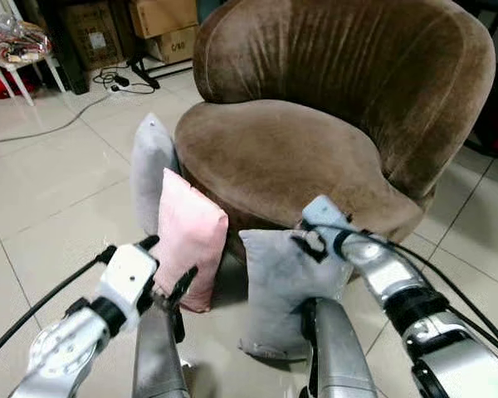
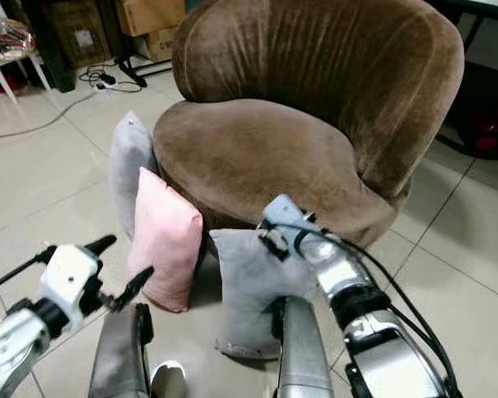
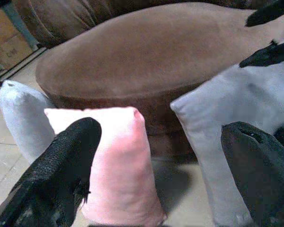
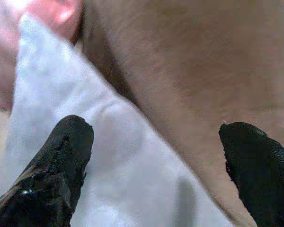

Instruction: Move the pillow to the sofa from floor

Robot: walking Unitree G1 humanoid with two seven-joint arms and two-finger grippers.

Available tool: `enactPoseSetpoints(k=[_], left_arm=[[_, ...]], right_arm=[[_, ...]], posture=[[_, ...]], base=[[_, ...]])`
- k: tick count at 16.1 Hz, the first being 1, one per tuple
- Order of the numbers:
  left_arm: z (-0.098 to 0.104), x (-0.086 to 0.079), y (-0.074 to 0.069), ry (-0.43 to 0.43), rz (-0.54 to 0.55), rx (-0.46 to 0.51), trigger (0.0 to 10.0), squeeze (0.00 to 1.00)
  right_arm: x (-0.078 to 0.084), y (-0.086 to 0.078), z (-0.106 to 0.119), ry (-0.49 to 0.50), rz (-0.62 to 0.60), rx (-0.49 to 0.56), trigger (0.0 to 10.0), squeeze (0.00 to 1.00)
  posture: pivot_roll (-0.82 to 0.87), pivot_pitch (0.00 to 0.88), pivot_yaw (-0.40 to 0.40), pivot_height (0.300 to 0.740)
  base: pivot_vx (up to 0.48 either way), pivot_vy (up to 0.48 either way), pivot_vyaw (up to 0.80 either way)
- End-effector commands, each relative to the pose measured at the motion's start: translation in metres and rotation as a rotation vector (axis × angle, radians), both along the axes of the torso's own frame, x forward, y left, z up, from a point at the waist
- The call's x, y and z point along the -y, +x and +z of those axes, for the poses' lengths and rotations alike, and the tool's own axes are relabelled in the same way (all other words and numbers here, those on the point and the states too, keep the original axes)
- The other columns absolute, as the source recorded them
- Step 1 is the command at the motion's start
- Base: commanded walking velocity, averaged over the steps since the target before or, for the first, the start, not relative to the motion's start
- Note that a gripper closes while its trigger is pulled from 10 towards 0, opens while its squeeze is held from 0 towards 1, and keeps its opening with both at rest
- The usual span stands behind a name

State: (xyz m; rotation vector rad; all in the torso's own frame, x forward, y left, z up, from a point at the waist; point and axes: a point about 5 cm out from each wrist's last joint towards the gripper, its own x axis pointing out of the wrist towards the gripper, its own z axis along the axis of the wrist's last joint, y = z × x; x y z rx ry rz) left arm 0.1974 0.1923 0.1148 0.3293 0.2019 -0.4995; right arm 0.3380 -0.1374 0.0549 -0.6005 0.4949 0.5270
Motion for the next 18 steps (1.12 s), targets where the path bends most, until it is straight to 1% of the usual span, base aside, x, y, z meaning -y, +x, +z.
enactPoseSetpoints(k=[1,3,5,7,8,10,13,14,16,17,18], left_arm=[[0.005,-0.001,-0.002,0.007,-0.010,0.004,10.0,0.00],[0.006,-0.002,-0.012,0.020,-0.024,-0.022,10.0,0.00],[0.009,-0.005,-0.022,0.029,-0.034,-0.041,10.0,0.00],[0.014,-0.005,-0.027,0.038,-0.041,-0.046,10.0,0.00],[0.017,-0.006,-0.028,0.043,-0.045,-0.048,10.0,0.00],[0.020,-0.008,-0.030,0.053,-0.049,-0.054,10.0,0.00],[0.024,-0.012,-0.035,0.071,-0.051,-0.062,10.0,0.00],[0.027,-0.014,-0.039,0.089,-0.051,-0.071,10.0,0.00],[0.030,-0.016,-0.046,0.102,-0.060,-0.085,10.0,0.00],[0.031,-0.016,-0.047,0.104,-0.062,-0.087,10.0,0.00],[0.035,-0.016,-0.053,0.109,-0.072,-0.097,10.0,0.00]], right_arm=[[-0.002,0.002,0.001,-0.028,0.027,0.006,10.0,1.00],[-0.014,0.002,-0.005,-0.073,0.075,-0.011,10.0,1.00],[-0.026,0.001,-0.010,-0.121,0.112,-0.002,10.0,1.00],[-0.030,0.001,-0.012,-0.170,0.119,0.015,10.0,1.00],[-0.030,0.002,-0.013,-0.203,0.103,0.030,10.0,0.00],[-0.029,0.002,-0.014,-0.217,0.063,0.046,10.0,0.00],[-0.029,0.004,-0.012,-0.249,0.024,0.107,10.0,0.00],[-0.029,0.008,-0.007,-0.262,-0.014,0.161,10.0,0.00],[-0.031,0.008,-0.007,-0.295,-0.019,0.187,10.0,0.00],[-0.032,0.008,-0.007,-0.303,-0.016,0.189,10.0,0.00],[-0.035,0.006,-0.010,-0.296,-0.026,0.190,10.0,0.00]], posture=[[-0.06,0.017,-0.014,0.476],[-0.04,0.051,-0.019,0.476],[-0.03,0.082,-0.024,0.476],[-0.01,0.111,-0.025,0.476],[-0.01,0.121,-0.027,0.476],[0.00,0.150,-0.033,0.476],[0.01,0.170,-0.036,0.476],[0.03,0.186,-0.036,0.476],[0.04,0.192,-0.036,0.476],[0.05,0.192,-0.035,0.476],[0.06,0.197,-0.023,0.476]], base=[[0.000,0.000,0.00],[0.000,0.000,0.00],[0.000,0.000,0.00],[0.000,0.000,0.00],[0.000,0.000,0.00],[0.000,0.000,0.00],[0.000,0.000,0.00],[0.000,0.000,0.00],[0.000,0.000,0.00],[0.000,0.000,0.00],[0.000,0.000,0.00]])
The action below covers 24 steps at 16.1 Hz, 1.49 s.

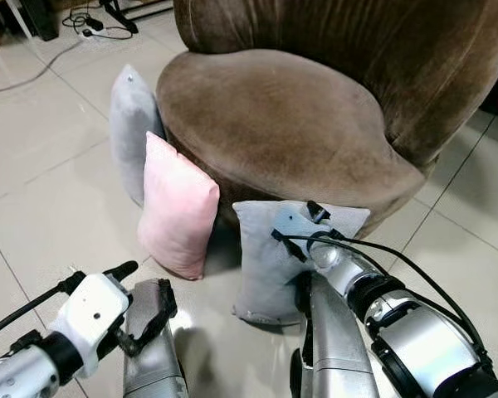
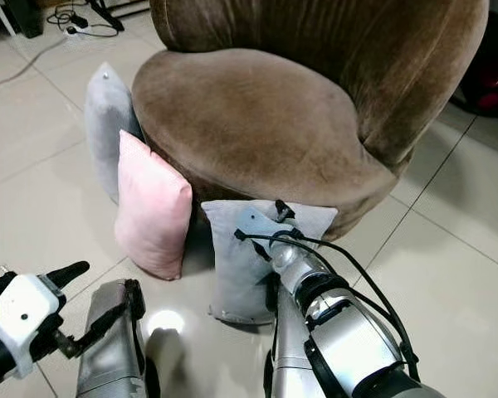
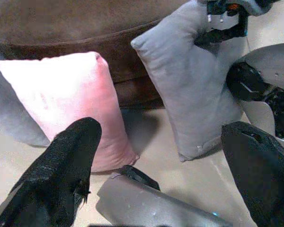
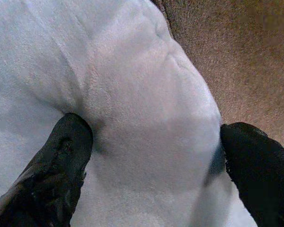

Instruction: Move the pillow to the sofa from floor

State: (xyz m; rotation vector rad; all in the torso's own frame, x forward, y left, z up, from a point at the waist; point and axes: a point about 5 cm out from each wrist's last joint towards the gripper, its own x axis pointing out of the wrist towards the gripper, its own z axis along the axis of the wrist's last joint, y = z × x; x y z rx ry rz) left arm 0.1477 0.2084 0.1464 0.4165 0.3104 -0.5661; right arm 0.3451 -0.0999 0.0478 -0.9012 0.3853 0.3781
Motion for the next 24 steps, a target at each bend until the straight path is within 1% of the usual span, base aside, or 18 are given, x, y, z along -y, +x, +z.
enactPoseSetpoints(k=[1,2,3,4,5,6,8,11,15,17,20,24], left_arm=[[0.005,0.000,-0.005,0.005,-0.016,-0.009,10.0,0.00],[0.006,0.000,-0.007,0.007,-0.020,-0.013,10.0,0.00],[0.006,0.000,-0.009,0.009,-0.024,-0.021,10.0,0.00],[0.007,0.000,-0.011,0.013,-0.030,-0.028,10.0,0.00],[0.007,0.000,-0.012,0.015,-0.034,-0.034,10.0,0.00],[0.008,0.000,-0.013,0.017,-0.039,-0.040,10.0,0.00],[0.008,0.000,-0.015,0.017,-0.044,-0.049,10.0,0.00],[0.009,0.002,-0.016,0.008,-0.051,-0.062,10.0,0.00],[0.009,0.003,-0.018,-0.013,-0.067,-0.090,10.0,0.00],[0.006,0.011,-0.027,-0.073,-0.110,-0.168,10.0,0.00],[0.008,0.022,-0.037,-0.165,-0.178,-0.230,10.0,0.00],[0.006,0.021,-0.034,-0.156,-0.179,-0.237,10.0,0.00]], right_arm=[[0.001,-0.002,-0.004,-0.017,-0.010,-0.011,10.0,0.00],[0.000,-0.004,-0.005,-0.020,-0.006,-0.016,10.0,0.00],[-0.002,-0.006,-0.008,-0.015,-0.001,-0.031,6.1,0.00],[-0.004,-0.008,-0.011,-0.013,0.011,-0.052,3.2,0.00],[-0.006,-0.010,-0.013,-0.013,0.021,-0.067,0.9,0.00],[-0.008,-0.012,-0.015,-0.019,0.037,-0.082,0.0,0.00],[-0.010,-0.013,-0.016,-0.028,0.058,-0.098,0.0,0.00],[-0.011,-0.013,-0.016,-0.031,0.058,-0.101,0.0,0.00],[-0.012,-0.012,-0.015,0.001,0.033,-0.111,0.0,0.00],[-0.014,-0.014,-0.017,0.022,0.023,-0.119,0.0,0.00],[-0.014,-0.016,-0.020,0.023,0.023,-0.124,0.0,0.00],[-0.015,-0.017,-0.020,0.030,0.025,-0.126,0.0,0.00]], posture=[[0.07,0.198,-0.018,0.476],[0.07,0.199,-0.016,0.476],[0.07,0.201,-0.008,0.476],[0.07,0.201,-0.003,0.476],[0.07,0.201,-0.003,0.476],[0.07,0.200,0.001,0.476],[0.07,0.196,0.000,0.476],[0.07,0.195,-0.003,0.476],[0.08,0.190,-0.004,0.476],[0.08,0.181,-0.001,0.476],[0.07,0.166,0.000,0.476],[0.07,0.153,0.000,0.476]], base=[[0.000,0.000,0.00],[0.000,0.000,0.00],[0.000,0.000,0.00],[0.000,0.000,0.00],[0.000,0.000,0.00],[0.000,0.000,0.00],[0.000,0.000,0.00],[0.000,0.000,0.00],[0.000,0.000,0.00],[0.000,0.000,0.00],[0.000,0.000,0.00],[0.000,0.000,0.00]])
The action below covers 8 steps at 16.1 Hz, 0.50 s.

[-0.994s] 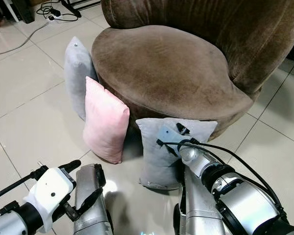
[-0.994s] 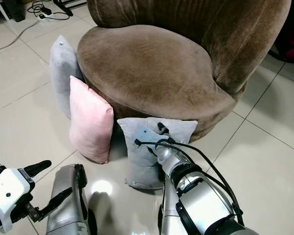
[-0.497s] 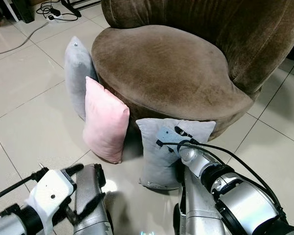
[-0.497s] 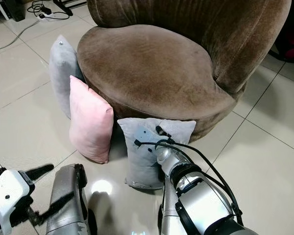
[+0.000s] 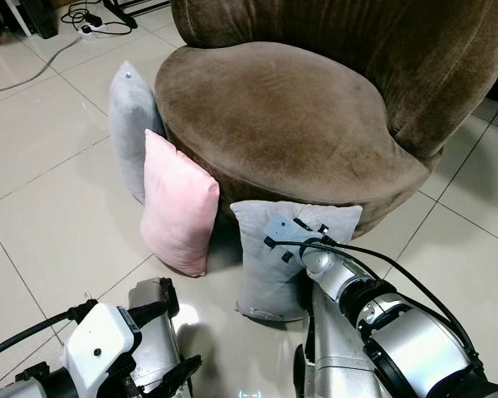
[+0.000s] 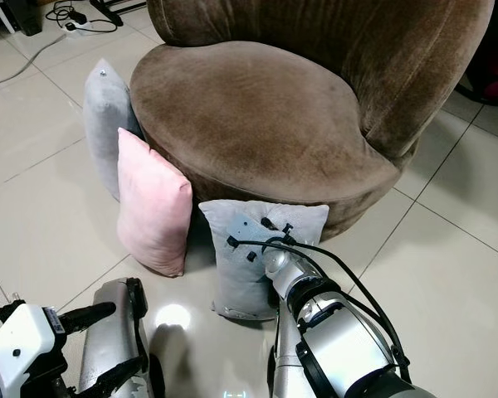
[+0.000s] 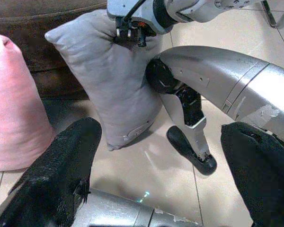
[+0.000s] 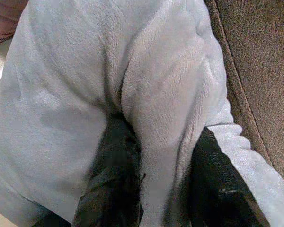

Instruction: Move the pillow to the sofa from floor

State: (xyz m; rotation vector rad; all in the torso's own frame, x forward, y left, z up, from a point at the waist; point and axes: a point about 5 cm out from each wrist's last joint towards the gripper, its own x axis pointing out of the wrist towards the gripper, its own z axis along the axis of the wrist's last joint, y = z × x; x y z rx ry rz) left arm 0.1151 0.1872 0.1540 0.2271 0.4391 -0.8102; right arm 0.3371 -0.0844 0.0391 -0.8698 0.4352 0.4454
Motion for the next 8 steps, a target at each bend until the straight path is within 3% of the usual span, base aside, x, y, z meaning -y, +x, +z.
enactPoseSetpoints(k=[1,8], left_arm=[[-0.0010,-0.0008,-0.0008,0.005,0.000,-0.018,10.0,0.00],[-0.0022,-0.0016,0.0045,0.013,0.012,-0.006,10.0,0.00]], right_arm=[[0.0004,-0.0083,-0.0107,0.002,-0.001,-0.045,0.0,0.00],[-0.0065,-0.0105,-0.0115,0.026,0.024,-0.050,0.0,0.00]], posture=[[0.07,0.150,0.000,0.476],[0.07,0.125,-0.003,0.476]], base=[[0.000,0.000,0.00],[0.000,0.000,0.00]])
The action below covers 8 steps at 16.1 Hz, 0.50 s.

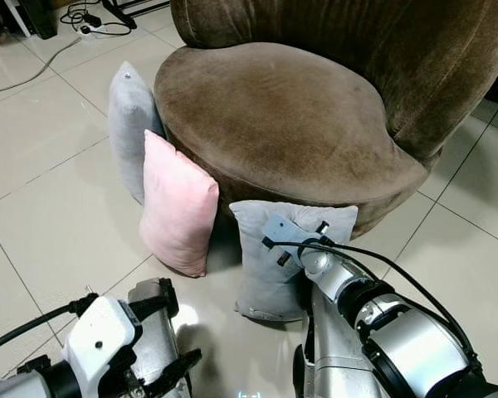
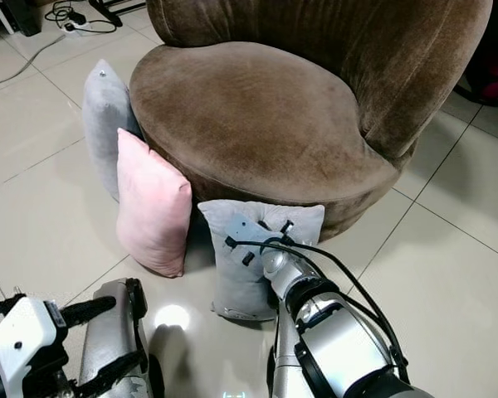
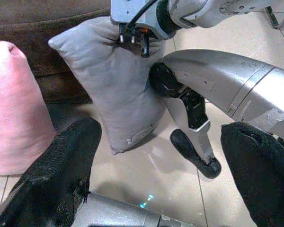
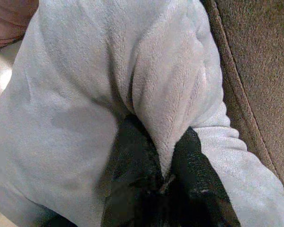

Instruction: Move the pillow to the sofa from floor

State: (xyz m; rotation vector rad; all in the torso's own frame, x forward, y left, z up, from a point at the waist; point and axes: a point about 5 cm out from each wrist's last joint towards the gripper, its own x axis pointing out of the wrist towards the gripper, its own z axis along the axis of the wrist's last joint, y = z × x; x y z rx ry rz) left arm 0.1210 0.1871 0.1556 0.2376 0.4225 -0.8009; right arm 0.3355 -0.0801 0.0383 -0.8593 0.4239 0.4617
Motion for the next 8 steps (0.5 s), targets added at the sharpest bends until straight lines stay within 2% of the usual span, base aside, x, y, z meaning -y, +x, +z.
enactPoseSetpoints(k=[1,4,5,6,8], left_arm=[[-0.004,-0.001,-0.001,0.009,0.007,-0.023,10.0,0.00],[-0.007,-0.001,0.002,0.016,0.031,0.000,10.0,0.00],[-0.008,0.000,0.004,0.017,0.046,0.012,10.0,0.00],[-0.009,0.000,0.004,0.016,0.048,0.013,10.0,0.00],[-0.011,0.001,0.004,0.021,0.053,0.017,10.0,0.00]], right_arm=[[-0.004,-0.010,-0.012,0.014,0.018,-0.054,0.0,0.00],[-0.012,-0.019,-0.019,0.057,0.058,-0.073,0.0,0.00],[-0.022,-0.025,-0.021,0.122,0.100,-0.083,0.0,0.00],[-0.025,-0.027,-0.022,0.140,0.109,-0.086,0.0,0.00],[-0.033,-0.032,-0.022,0.236,0.134,-0.099,0.0,0.00]], posture=[[0.07,0.122,-0.005,0.476],[0.06,0.102,-0.009,0.476],[0.05,0.089,-0.011,0.476],[0.05,0.089,-0.011,0.476],[0.04,0.074,-0.012,0.476]], base=[[0.000,0.000,0.00],[0.000,0.000,0.00],[0.000,0.000,0.00],[0.000,0.000,0.00],[0.000,0.000,0.00]])
